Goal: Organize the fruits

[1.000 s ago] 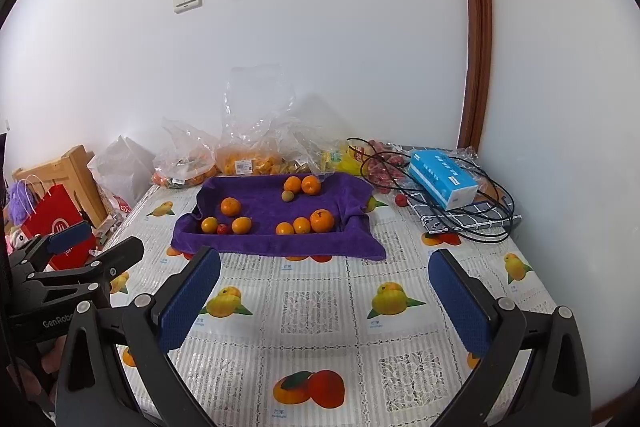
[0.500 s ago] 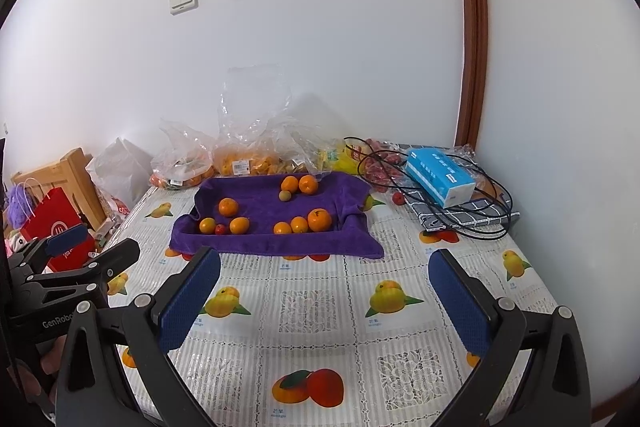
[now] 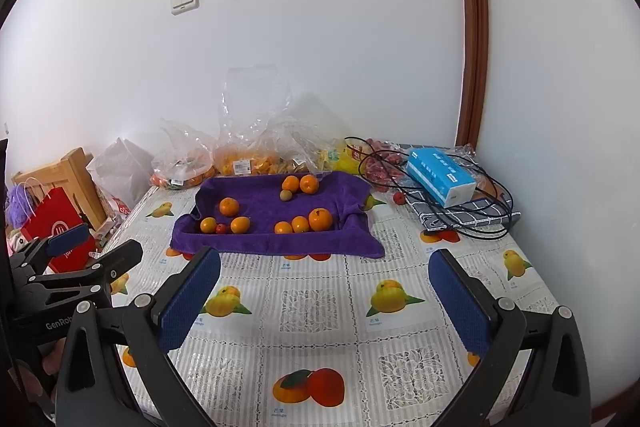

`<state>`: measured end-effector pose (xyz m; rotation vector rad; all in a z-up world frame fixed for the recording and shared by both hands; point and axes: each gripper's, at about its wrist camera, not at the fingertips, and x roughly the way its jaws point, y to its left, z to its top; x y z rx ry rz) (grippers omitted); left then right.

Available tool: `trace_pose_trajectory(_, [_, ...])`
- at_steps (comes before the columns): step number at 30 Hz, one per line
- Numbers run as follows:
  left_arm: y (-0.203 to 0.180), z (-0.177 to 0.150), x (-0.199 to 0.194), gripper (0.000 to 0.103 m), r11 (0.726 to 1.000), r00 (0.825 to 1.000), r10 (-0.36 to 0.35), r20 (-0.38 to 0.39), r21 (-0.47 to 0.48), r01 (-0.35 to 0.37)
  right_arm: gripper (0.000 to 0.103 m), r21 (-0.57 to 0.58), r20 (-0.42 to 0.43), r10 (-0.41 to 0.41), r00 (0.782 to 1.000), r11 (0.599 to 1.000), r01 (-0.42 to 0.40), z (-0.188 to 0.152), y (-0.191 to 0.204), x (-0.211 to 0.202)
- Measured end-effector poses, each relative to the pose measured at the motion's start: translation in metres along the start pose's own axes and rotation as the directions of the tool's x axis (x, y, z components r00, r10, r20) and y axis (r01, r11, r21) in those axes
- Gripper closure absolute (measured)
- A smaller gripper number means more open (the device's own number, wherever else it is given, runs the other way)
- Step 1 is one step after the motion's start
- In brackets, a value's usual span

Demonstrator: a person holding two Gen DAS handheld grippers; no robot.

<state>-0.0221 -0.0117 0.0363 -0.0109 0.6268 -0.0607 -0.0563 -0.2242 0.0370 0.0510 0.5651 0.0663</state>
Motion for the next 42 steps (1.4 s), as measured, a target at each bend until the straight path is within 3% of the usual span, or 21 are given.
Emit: trace_pose_trajectory(42, [0.0070,0.0025,0.0013,0.003,1.000,1.000,0.009,0.002,-0.003,-0.009,0.001,-0.009,0.003,0.006,1.000,1.000,-0.006,-0.0011,0.0044,0.0007])
